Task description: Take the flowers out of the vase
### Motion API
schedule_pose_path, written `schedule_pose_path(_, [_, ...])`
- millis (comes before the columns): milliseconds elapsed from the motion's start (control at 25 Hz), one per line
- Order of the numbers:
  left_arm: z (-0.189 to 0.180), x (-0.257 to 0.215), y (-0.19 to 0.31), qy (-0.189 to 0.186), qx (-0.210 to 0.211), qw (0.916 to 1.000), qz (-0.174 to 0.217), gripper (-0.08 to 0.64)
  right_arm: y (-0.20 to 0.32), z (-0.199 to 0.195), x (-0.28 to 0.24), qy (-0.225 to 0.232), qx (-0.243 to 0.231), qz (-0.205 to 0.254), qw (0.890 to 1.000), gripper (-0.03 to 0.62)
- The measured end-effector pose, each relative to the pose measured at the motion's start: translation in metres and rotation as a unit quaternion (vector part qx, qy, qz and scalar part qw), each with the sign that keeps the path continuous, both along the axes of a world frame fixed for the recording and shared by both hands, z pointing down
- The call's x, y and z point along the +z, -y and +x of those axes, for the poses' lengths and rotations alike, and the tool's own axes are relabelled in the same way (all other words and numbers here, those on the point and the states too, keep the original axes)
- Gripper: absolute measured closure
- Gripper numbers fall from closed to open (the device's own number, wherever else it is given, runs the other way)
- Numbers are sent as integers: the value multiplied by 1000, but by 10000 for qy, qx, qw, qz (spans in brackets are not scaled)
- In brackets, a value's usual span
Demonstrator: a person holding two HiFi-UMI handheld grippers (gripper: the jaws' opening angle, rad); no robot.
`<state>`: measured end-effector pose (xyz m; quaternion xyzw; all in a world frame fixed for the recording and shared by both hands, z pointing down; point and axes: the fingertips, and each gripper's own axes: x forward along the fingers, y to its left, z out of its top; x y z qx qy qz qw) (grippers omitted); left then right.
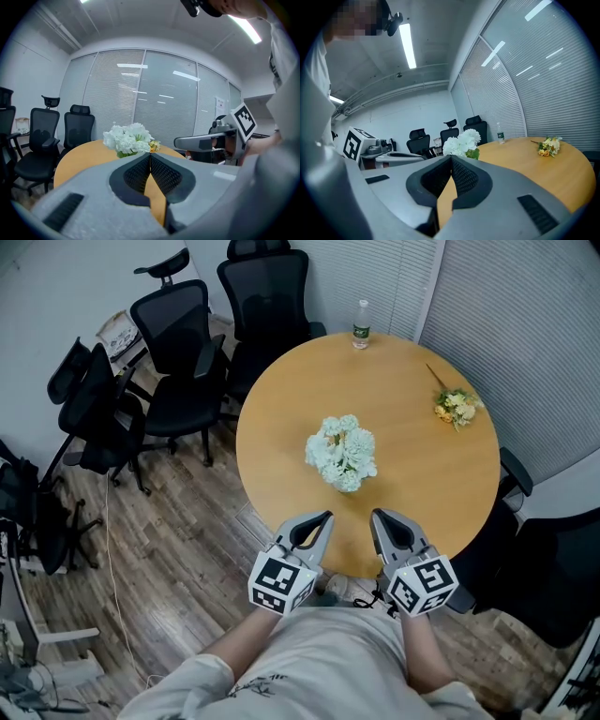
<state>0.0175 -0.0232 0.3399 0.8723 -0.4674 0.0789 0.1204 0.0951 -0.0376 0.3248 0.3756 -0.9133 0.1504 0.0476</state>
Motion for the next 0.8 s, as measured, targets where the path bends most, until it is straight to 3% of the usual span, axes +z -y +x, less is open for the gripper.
schedule_pose_path(240, [-10, 5, 11, 12, 129, 9999, -76, 549, 13, -8, 3, -7, 197, -41, 9998, 586])
schedule_pose_path(480, [-19, 11, 22, 378, 563, 9977, -48, 550, 19, -14, 12, -265, 470, -104, 9985, 585])
schedule_pose_path(800, [-19, 33, 37, 414, 813, 9955, -243, 550, 29, -18, 33, -401, 700, -245, 9964, 584])
